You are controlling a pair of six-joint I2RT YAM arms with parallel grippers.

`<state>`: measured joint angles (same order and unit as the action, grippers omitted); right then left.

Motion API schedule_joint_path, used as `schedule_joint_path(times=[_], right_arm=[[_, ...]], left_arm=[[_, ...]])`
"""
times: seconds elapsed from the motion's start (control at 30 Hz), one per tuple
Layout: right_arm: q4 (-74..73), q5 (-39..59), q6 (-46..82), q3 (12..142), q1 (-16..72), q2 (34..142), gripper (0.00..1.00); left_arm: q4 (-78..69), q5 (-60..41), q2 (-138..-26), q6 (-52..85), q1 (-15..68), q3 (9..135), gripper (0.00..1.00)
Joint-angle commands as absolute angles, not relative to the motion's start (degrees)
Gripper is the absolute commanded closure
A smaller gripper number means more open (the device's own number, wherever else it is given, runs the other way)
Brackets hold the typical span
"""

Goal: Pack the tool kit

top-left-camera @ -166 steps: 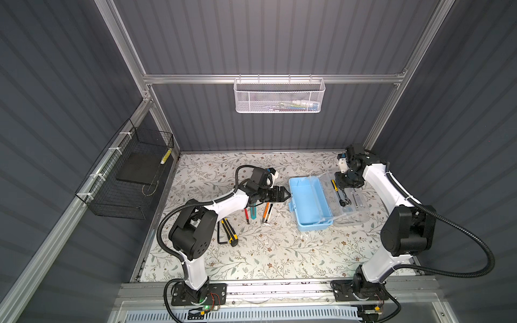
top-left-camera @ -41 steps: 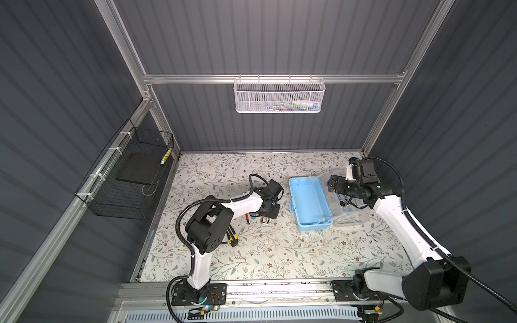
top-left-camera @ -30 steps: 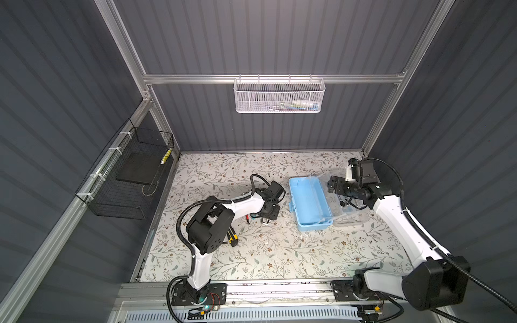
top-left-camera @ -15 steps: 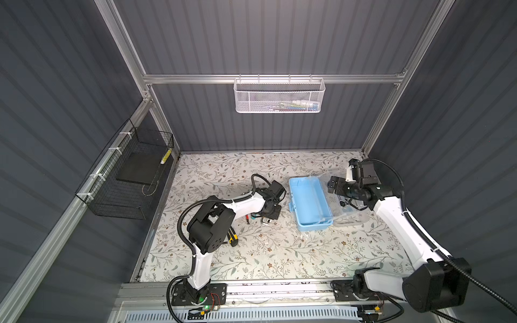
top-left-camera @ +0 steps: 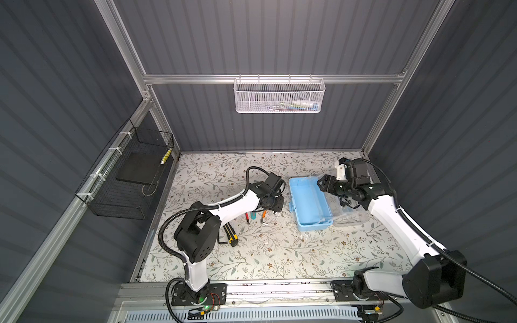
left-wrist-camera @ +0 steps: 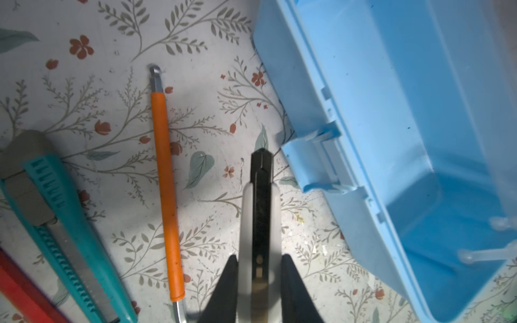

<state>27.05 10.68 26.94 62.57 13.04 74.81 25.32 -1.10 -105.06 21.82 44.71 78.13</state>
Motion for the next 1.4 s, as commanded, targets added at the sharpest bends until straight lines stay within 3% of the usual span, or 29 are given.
schedule_joint_path(times=[0.0,0.23,0.97,1.37], right_arm=[[24.76,13.51,29.15,62.61,15.44,76.63,0.34],[22.81,15.40,31.25,63.77,19.79,81.39,0.42],[18.55,18.55,33.93,66.95,23.63,88.50,0.51],[17.08,19.74,35.07,66.81,23.74,88.76,0.73]], left_arm=[[22.96,-3.84,-103.37,23.84,45.09,79.87,0.86],[16.90,-7.89,-102.27,25.47,45.09,80.15,0.86],[6.54,-18.45,-101.58,27.89,45.09,79.10,0.85],[2.64,-21.01,-100.51,29.22,45.09,76.62,0.84]])
